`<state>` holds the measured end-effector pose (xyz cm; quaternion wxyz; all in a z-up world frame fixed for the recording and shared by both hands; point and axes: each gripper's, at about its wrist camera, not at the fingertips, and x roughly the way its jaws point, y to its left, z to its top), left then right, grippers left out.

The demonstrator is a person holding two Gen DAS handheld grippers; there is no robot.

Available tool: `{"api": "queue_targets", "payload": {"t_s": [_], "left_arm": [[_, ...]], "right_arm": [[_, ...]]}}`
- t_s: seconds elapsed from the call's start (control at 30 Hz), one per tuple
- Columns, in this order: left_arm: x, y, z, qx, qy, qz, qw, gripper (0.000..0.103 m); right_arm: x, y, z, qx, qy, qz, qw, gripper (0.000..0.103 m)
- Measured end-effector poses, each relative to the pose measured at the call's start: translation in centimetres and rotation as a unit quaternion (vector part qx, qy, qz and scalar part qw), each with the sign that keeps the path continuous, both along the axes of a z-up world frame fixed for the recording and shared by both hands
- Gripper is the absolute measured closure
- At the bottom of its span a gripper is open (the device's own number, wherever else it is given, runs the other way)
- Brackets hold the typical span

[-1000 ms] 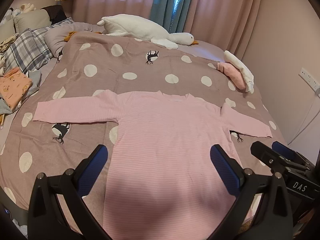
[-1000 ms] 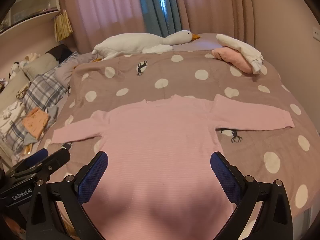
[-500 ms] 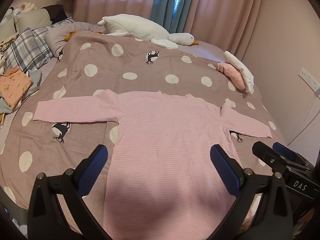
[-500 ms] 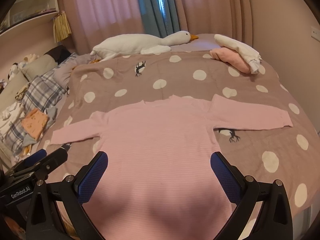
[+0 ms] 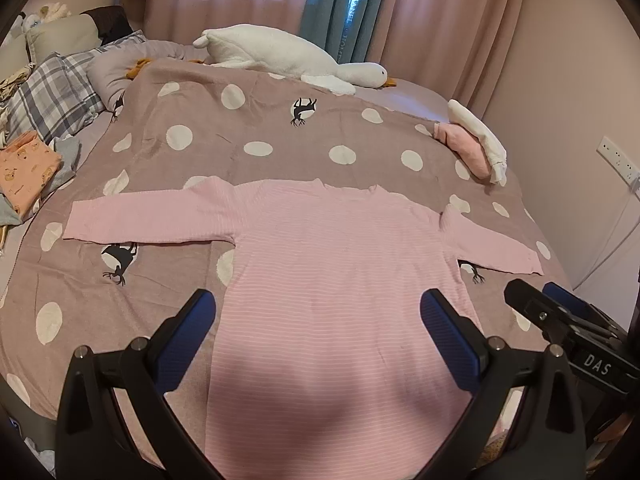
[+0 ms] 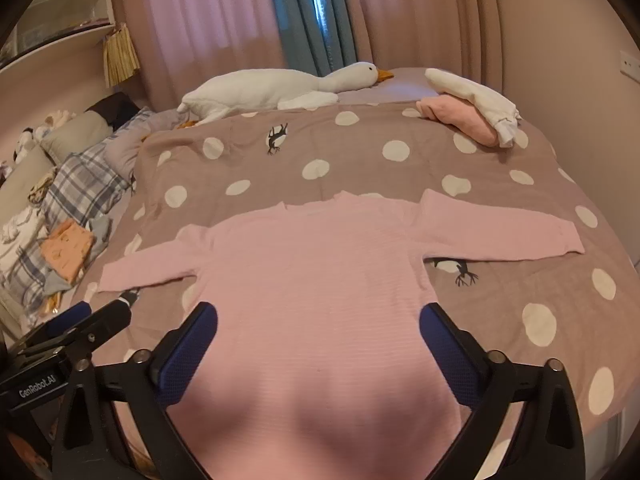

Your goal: Fold small clothes

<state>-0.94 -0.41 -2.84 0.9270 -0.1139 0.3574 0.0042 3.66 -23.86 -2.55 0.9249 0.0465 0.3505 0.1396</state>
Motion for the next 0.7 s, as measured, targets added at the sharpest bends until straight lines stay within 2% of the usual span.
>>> {"api": "queue_targets", "payload": {"t_s": [0.33,0.43,0.57,0.7], "left_arm": [[0.9,0.2,-0.4,-0.008,0.010,-0.007,0.9999,0.001],[1.4,0.2,-0.8,-0.010,0.016,-0.010,0.9998,0.001],[2.2,0.4,-1.9,-0.020,0.039,-0.010,0.9990,0.001],[2.9,0.4,-2.9,-0.026,0.053,-0.006,0.9982,0.001]], "right_arm": [[0.2,-0.3,-0.2,-0.012,0.010,-0.006,1.000,0.006],[0.2,-0.3,-0.2,-0.030,0.013,-0.005,0.999,0.006],[1.0,-1.0,-0.3,-0.014,0.012,-0.017,1.000,0.011],[2.3,-2.5,-0.5,0.010,0.010,-0.039,0.999,0.011]]}}
